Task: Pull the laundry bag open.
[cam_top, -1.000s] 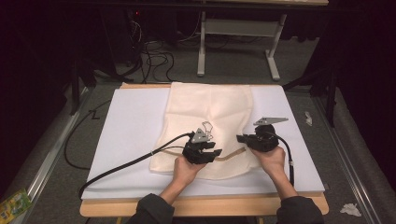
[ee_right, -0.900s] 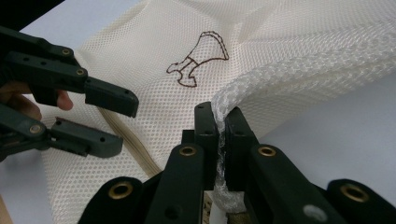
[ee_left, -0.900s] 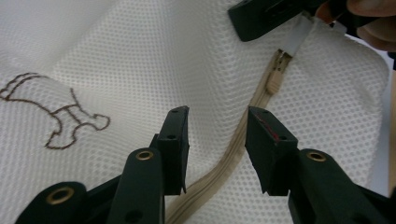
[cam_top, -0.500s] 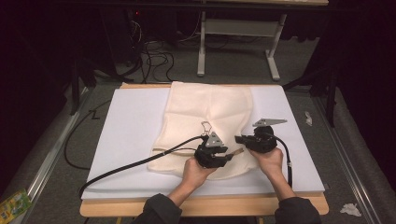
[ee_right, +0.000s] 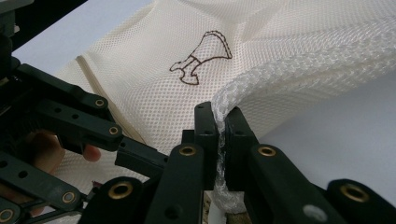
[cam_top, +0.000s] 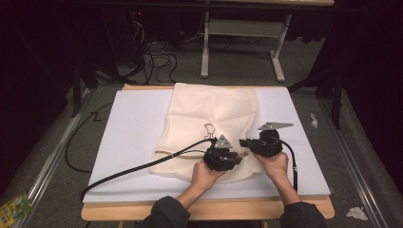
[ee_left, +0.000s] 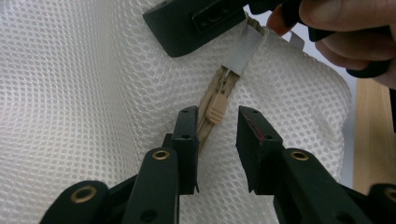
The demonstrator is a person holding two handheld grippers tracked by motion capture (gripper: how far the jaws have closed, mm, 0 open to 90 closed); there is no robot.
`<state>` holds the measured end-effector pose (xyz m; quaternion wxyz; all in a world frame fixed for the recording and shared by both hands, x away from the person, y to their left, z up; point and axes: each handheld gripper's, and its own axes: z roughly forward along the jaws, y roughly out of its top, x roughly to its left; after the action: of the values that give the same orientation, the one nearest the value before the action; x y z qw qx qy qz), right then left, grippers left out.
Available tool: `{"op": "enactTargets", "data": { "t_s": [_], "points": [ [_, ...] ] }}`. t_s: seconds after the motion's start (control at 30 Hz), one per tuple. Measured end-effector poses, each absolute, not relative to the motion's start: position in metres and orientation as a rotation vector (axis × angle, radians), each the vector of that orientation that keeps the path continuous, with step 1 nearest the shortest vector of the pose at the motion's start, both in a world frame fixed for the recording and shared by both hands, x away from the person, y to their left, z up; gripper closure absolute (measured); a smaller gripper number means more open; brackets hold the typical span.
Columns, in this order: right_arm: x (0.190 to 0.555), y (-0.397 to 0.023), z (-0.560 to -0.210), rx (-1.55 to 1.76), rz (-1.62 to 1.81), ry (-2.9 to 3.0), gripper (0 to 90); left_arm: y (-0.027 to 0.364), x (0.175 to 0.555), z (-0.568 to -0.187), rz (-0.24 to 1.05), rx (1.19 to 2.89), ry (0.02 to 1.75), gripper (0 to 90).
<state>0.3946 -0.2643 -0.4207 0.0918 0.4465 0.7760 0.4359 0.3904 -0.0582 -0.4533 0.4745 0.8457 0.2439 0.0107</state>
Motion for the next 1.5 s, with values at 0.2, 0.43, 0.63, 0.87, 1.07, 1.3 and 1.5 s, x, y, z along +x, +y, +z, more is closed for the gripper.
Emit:
{"op": "enactTargets", "data": {
  "t_s": [0.2,0.43,0.63,0.87,1.07,1.3,1.5],
  "points": [
    [0.395,-0.265,-0.422,1.32,1.306,2.305,87.7,-0.062,0.393,-0.455,0.025,2.079,0.6,69.9],
    [0.394,-0.266,-0.422,1.327,1.299,2.309,87.7,-0.073,0.392,-0.457,0.006,2.093,0.58,71.0],
    [0.394,-0.265,-0.424,1.323,1.294,2.314,87.7,-0.073,0.392,-0.458,-0.013,2.096,0.569,77.0],
    [0.394,-0.265,-0.424,1.323,1.285,2.319,87.7,-0.074,0.392,-0.456,-0.017,2.082,0.563,79.7],
    [0.394,-0.265,-0.424,1.323,1.279,2.321,87.7,-0.075,0.392,-0.457,-0.009,2.074,0.573,80.9],
    [0.394,-0.266,-0.424,1.32,1.277,2.321,87.7,-0.074,0.393,-0.456,0.001,2.085,0.574,86.0],
    [0.392,-0.268,-0.423,1.307,1.257,2.325,87.7,-0.072,0.392,-0.452,0.003,2.094,0.566,86.8]
  ]
}}
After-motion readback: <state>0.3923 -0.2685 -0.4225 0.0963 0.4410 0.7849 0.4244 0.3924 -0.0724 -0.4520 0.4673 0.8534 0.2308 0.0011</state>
